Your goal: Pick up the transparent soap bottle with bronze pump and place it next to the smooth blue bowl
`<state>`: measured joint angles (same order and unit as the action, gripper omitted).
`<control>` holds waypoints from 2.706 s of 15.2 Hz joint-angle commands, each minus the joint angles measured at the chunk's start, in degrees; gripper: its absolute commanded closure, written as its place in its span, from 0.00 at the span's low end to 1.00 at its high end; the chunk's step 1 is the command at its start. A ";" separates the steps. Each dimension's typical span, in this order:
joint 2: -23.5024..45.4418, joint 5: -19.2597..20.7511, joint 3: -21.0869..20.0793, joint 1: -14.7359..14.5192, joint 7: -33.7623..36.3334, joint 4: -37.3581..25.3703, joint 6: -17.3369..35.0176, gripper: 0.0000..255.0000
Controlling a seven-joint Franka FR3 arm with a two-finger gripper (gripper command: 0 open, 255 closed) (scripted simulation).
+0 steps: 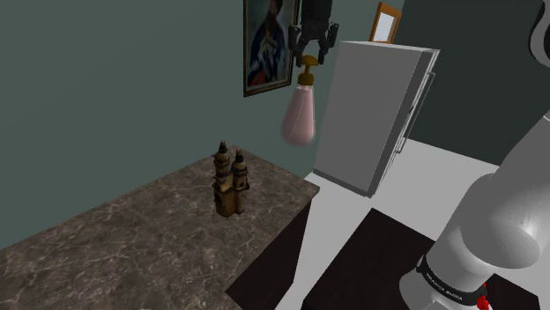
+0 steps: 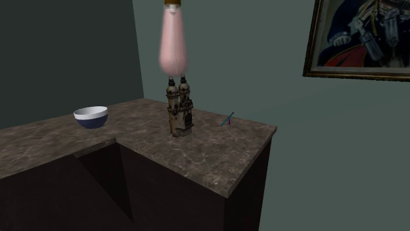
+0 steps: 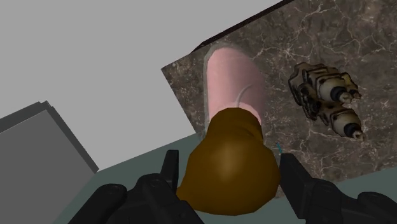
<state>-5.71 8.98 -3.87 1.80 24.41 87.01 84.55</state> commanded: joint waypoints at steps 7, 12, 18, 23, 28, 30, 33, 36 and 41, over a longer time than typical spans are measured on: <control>-3.05 -0.68 -5.94 -4.53 11.11 7.63 2.94 1.00; -3.07 -1.17 -9.85 -7.33 18.10 10.37 4.61 1.00; -0.98 -1.28 -14.68 -10.72 26.66 11.34 6.33 1.00; 2.56 -0.57 -18.64 -13.74 34.00 10.24 7.43 1.00; 7.76 1.17 -22.34 -17.16 41.50 7.31 8.04 1.00; 10.31 2.20 -23.63 -18.75 44.50 5.60 8.08 1.00; 15.51 4.51 -25.66 -21.97 49.82 1.67 7.78 1.00; 15.30 4.43 -25.48 -21.87 50.08 4.22 10.14 1.00; 15.27 4.54 -25.36 -21.64 50.64 8.09 13.94 1.00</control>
<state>9.84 13.61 -29.28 -19.98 74.99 93.83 97.39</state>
